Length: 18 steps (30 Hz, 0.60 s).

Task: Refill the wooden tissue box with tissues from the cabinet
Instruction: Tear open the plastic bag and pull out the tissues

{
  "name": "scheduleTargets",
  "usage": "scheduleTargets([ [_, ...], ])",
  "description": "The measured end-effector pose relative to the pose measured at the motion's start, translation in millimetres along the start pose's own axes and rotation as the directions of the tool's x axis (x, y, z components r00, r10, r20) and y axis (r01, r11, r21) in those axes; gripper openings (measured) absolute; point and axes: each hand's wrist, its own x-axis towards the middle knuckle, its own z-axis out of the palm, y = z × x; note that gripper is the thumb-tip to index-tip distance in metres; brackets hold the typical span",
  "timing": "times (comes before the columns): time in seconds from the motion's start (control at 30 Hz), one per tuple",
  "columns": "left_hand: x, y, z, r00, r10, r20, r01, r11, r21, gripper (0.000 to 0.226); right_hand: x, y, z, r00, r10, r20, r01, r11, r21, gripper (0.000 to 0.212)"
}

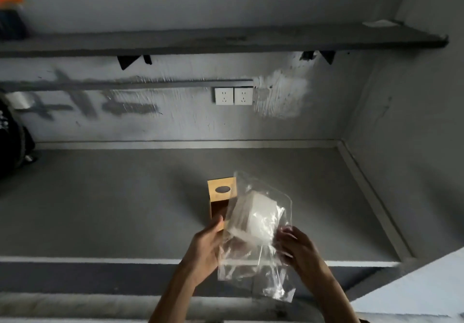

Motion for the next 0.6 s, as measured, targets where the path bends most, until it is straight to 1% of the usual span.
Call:
scheduleTargets([
  [0.07, 31, 16, 12, 1.000, 0.002, 0.030, -0.002, 1.000, 0.007, 0.039, 17, 0, -2, 0.994, -0.027, -0.105, 0.036, 0.996, 0.079, 0.004],
  [0.13, 65, 28, 20, 0.999, -0.031, 0.008, 0.031, 0.999, -0.039, 0.038, 36, 1, -4, 0.972, -0.055, -0.229, 0.092, 0.984, 0.153, 0.006],
  [0.2, 101, 30, 21, 0.999, -0.040, 0.023, 0.042, 0.996, -0.080, 0.040, 58, 2, -7, 0.942, -0.077, -0.327, 0.150, 0.967, 0.204, 0.007],
  [0.27, 138, 23, 20, 0.997, -0.068, 0.034, 0.072, 0.991, -0.117, 0.045, 83, 10, -12, 0.911, -0.063, -0.407, 0.172, 0.956, 0.237, 0.008],
  [0.33, 171, 7, 21, 0.995, -0.090, -0.046, 0.082, 0.987, -0.140, 0.052, 111, 22, -18, 0.866, -0.008, -0.501, 0.173, 0.943, 0.284, 0.009],
  [0.4, 198, -16, 20, 0.981, -0.114, -0.157, 0.090, 0.984, -0.155, 0.057, 140, 40, -25, 0.808, 0.087, -0.582, 0.165, 0.916, 0.366, 0.005],
  [0.43, 209, -31, 17, 0.965, -0.140, -0.220, 0.110, 0.983, -0.144, 0.058, 151, 54, -31, 0.781, 0.161, -0.603, 0.135, 0.900, 0.414, 0.005],
  [0.47, 224, -51, 9, 0.948, -0.158, -0.278, 0.132, 0.985, -0.110, 0.060, 161, 68, -39, 0.755, 0.253, -0.605, 0.069, 0.887, 0.457, 0.007],
  [0.53, 257, -110, -18, 0.899, -0.171, -0.403, 0.191, 0.981, 0.011, 0.072, 173, 103, -63, 0.712, 0.408, -0.571, -0.109, 0.868, 0.484, 0.009],
  [0.57, 266, -132, -29, 0.876, -0.160, -0.454, 0.221, 0.972, 0.084, 0.078, 175, 117, -73, 0.720, 0.451, -0.528, -0.173, 0.853, 0.493, 0.012],
  [0.6, 268, -145, -35, 0.862, -0.155, -0.483, 0.256, 0.955, 0.150, 0.077, 174, 123, -78, 0.731, 0.471, -0.494, -0.223, 0.849, 0.479, 0.019],
])
